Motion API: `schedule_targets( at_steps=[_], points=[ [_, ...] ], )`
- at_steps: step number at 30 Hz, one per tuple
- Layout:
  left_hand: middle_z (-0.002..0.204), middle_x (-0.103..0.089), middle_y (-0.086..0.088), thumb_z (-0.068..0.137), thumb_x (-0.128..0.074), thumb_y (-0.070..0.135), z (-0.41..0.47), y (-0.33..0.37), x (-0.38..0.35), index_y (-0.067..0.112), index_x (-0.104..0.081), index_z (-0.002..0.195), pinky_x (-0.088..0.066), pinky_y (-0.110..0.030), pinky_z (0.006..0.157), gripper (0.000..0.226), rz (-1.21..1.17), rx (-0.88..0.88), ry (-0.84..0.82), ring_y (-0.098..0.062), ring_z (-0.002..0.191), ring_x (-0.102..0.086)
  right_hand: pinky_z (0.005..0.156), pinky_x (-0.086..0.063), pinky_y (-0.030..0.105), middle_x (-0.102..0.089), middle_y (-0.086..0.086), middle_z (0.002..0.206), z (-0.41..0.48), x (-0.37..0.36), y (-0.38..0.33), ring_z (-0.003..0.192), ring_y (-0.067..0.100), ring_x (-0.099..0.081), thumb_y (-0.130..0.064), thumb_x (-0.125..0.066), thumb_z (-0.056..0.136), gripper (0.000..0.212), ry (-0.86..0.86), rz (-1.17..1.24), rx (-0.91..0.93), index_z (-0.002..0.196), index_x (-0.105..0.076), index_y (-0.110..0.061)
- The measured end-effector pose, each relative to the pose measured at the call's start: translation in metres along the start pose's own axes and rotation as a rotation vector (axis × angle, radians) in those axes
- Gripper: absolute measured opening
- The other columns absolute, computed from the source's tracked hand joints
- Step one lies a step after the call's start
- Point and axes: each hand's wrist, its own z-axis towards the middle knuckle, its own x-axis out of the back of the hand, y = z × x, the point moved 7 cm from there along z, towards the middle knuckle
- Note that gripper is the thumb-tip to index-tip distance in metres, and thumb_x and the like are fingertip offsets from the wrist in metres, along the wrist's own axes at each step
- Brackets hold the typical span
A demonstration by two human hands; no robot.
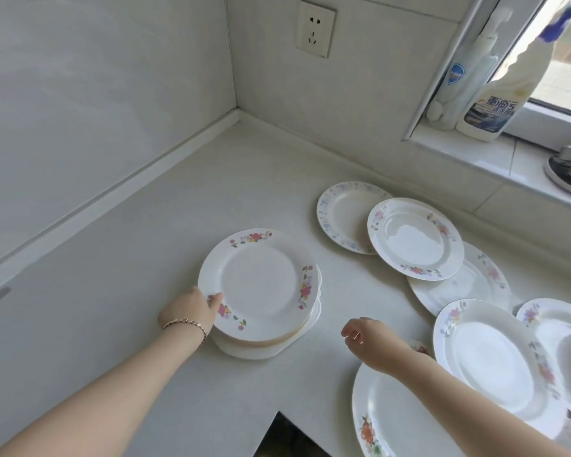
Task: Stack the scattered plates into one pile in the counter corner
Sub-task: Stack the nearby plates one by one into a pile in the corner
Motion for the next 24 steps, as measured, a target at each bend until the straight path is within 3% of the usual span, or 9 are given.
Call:
schedule_targets(
  at_steps=[5,9,11,14,17,19,21,23,24],
  points=[
    [0.124,-0.049,-0.018,0.092,-0.046,0.037,-0.005,0.042,0.023,0.005,-0.043,0.124,-0.044,-0.038,0.09,0.045,0.072,-0.164,0.139,-0.034,0.115,-0.049,0.056,-0.044,0.011,-0.056,-0.01,0.088,0.0,0.016,0.027,0.077,0.009,-0.054,-0.019,-0.047,0.09,0.026,0.046,0.238,-0.113,0.111,-0.062,-0.017],
    [0.102,-0.062,-0.006,0.095,-0.033,0.03,-0.01,0.114,0.028,0.012,-0.055,0.108,-0.042,-0.03,0.072,0.031,0.089,-0.4,-0.014,-0.026,0.088,-0.056,0.075,-0.054,0.03,-0.062,0.005,0.083,0.011,0.058,0.07,0.077,0.021,-0.063,-0.009,-0.053,0.086,0.018,0.229,0.802,-0.326,0.102,-0.059,-0.014],
    [0.089,-0.057,-0.002,0.096,-0.03,0.028,-0.016,0.147,0.033,0.013,-0.055,0.106,-0.038,-0.027,0.067,0.03,0.177,-0.464,-0.012,-0.023,0.078,-0.051,0.064,-0.049,0.024,-0.053,0.005,0.073,0.018,0.082,0.092,0.064,0.017,-0.055,-0.004,-0.051,0.087,0.012,0.325,1.048,-0.403,0.086,-0.058,-0.013],
    [0.097,-0.062,-0.007,0.096,-0.031,0.024,-0.023,0.186,0.032,0.013,-0.055,0.107,-0.038,-0.027,0.068,0.028,0.223,-0.514,-0.016,-0.023,0.078,-0.049,0.063,-0.046,0.024,-0.043,0.005,0.068,0.029,0.109,0.134,0.06,0.016,-0.044,-0.005,-0.05,0.088,0.028,0.455,1.191,-0.597,0.113,-0.057,0.003],
    [0.1,-0.065,-0.006,0.094,-0.032,0.021,-0.023,0.208,0.027,0.014,-0.056,0.101,-0.037,-0.027,0.068,0.026,0.203,-0.52,-0.011,-0.024,0.079,-0.05,0.079,-0.046,0.033,-0.057,0.017,0.112,0.039,0.109,0.164,0.092,0.027,-0.056,-0.01,-0.046,0.09,0.044,0.414,1.187,-0.751,0.132,-0.041,0.004],
    [0.087,-0.059,-0.005,0.094,-0.032,0.022,-0.022,0.216,0.025,0.016,-0.053,0.091,-0.036,-0.026,0.066,0.022,0.187,-0.528,0.004,-0.024,0.077,-0.05,0.096,-0.045,0.037,-0.046,0.021,0.137,0.047,0.105,0.168,0.122,0.033,-0.051,-0.009,-0.044,0.091,0.048,0.38,1.24,-0.748,0.137,-0.036,0.002],
    [0.079,-0.052,-0.001,0.094,-0.032,0.021,-0.019,0.218,0.023,0.017,-0.048,0.085,-0.035,-0.026,0.063,0.019,0.171,-0.517,0.012,-0.024,0.075,-0.05,0.099,-0.047,0.04,-0.058,0.024,0.117,0.049,0.096,0.173,0.118,0.035,-0.056,-0.006,-0.042,0.092,0.039,0.372,1.279,-0.821,0.13,-0.044,0.006],
    [0.068,-0.048,0.002,0.093,-0.032,0.02,-0.013,0.215,0.021,0.018,-0.047,0.082,-0.033,-0.025,0.059,0.019,0.156,-0.492,0.007,-0.024,0.073,-0.05,0.092,-0.052,0.038,-0.059,0.018,0.085,0.053,0.088,0.172,0.099,0.033,-0.065,-0.003,-0.046,0.091,0.026,0.383,1.4,-0.84,0.116,-0.051,0.005],
    [0.065,-0.045,0.003,0.092,-0.033,0.019,-0.01,0.211,0.02,0.018,-0.047,0.08,-0.032,-0.024,0.057,0.019,0.148,-0.478,0.001,-0.024,0.072,-0.05,0.085,-0.053,0.034,-0.059,0.017,0.084,0.053,0.086,0.17,0.093,0.031,-0.065,-0.001,-0.049,0.091,0.018,0.396,1.502,-0.833,0.109,-0.052,0.002]
  ],
)
